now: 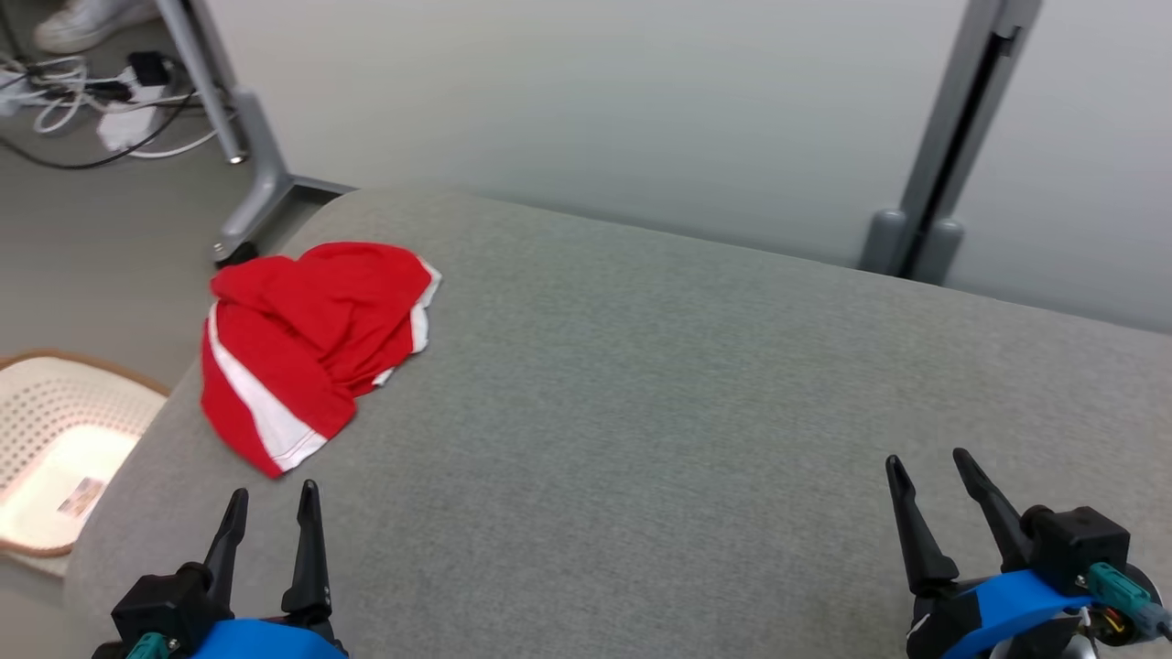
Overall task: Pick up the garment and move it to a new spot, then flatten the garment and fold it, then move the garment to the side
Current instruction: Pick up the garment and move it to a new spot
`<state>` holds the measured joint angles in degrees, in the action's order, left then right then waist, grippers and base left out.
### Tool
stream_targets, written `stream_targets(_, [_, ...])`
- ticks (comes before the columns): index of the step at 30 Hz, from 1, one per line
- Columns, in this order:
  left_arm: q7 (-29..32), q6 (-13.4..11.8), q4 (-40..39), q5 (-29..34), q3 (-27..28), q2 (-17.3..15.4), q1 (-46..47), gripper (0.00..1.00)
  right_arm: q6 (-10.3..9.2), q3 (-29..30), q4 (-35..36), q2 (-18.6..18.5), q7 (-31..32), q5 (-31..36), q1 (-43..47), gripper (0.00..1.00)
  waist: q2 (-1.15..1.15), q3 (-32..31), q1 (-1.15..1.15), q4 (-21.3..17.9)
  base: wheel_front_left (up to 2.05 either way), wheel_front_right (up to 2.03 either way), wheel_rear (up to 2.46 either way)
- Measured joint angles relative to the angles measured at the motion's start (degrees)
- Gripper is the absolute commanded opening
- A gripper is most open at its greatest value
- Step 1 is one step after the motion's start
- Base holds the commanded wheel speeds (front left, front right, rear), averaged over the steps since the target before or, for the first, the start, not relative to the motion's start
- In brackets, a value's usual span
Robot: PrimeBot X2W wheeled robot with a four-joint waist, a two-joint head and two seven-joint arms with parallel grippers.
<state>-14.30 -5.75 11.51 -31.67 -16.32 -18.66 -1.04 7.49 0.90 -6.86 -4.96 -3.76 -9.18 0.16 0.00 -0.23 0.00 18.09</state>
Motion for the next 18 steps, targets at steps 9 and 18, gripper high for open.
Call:
stream_targets(9, [0.60, -0.86, -1.79, -0.11, 0.10, -0.58, -1.07, 1.00, 0.00, -0.96, -1.04, -0.02, -0.44, -0.42, -0.95, 1.00, 0.00, 0.71, 0.00, 5.05, 0.00, 0.00, 0.00])
stream_targets(18, [0.99, -2.00, -3.21, -0.55, 0.34, -0.70, -1.47, 1.00, 0.00, -1.24, -1.33, 0.12, -0.52, -0.41, -0.94, 1.00, 0.00, 1.08, 0.00, 5.55, 0.00, 0.00, 0.00])
